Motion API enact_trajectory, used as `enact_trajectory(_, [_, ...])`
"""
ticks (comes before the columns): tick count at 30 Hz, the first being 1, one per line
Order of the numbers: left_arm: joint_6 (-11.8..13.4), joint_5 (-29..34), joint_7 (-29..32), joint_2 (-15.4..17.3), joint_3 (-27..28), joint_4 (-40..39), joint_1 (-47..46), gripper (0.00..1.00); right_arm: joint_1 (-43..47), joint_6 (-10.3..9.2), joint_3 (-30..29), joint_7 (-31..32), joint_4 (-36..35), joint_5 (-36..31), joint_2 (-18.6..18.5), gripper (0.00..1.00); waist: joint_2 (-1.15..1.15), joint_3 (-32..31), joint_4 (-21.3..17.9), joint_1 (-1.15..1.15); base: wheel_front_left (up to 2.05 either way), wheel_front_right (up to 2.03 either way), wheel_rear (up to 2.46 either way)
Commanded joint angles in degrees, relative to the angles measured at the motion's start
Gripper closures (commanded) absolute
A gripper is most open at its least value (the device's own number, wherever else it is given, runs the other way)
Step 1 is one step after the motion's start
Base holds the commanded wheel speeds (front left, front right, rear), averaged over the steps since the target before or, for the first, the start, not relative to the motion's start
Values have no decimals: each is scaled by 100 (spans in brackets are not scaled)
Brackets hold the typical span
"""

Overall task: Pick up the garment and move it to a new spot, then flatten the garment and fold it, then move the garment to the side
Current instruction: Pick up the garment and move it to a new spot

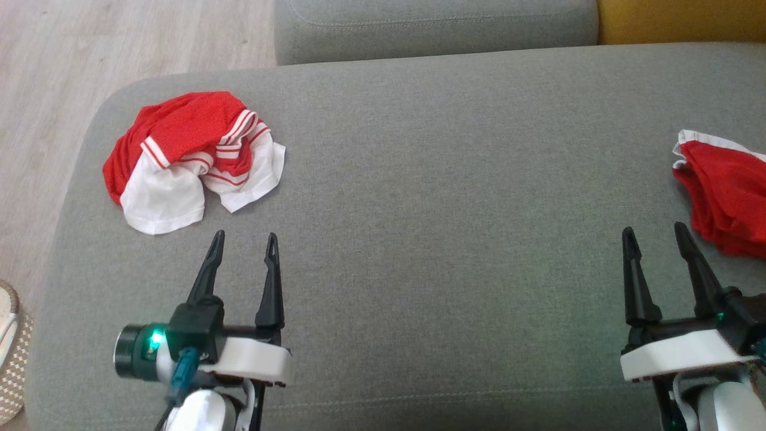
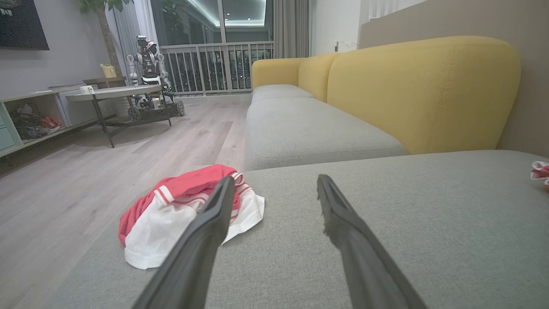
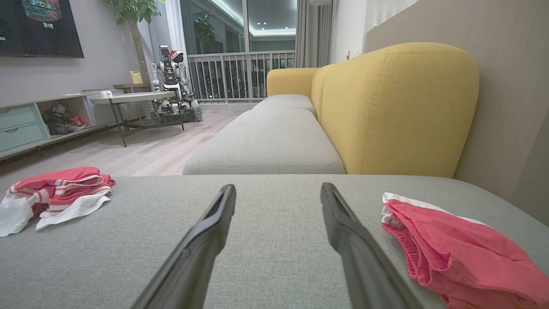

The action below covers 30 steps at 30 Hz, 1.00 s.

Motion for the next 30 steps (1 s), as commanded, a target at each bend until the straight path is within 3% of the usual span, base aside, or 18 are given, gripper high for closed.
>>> enact_trajectory(1, [-8, 55, -29, -2, 199, -172, -131, 0, -99, -3, 153, -53, -227, 23, -20, 0, 0, -3, 0, 0, 0, 0, 0])
enact_trajectory(13, [49, 217, -29, -11, 159, -39, -188, 0, 9, -3, 192, -53, -263, 3, -20, 0, 0, 1, 293, 0, 0, 0, 0])
enact_trajectory(30, [114, 146, -29, -45, 72, -147, -168, 0, -10, -3, 401, -53, -203, 12, -19, 0, 0, 105, 1891, 0, 0, 0, 0])
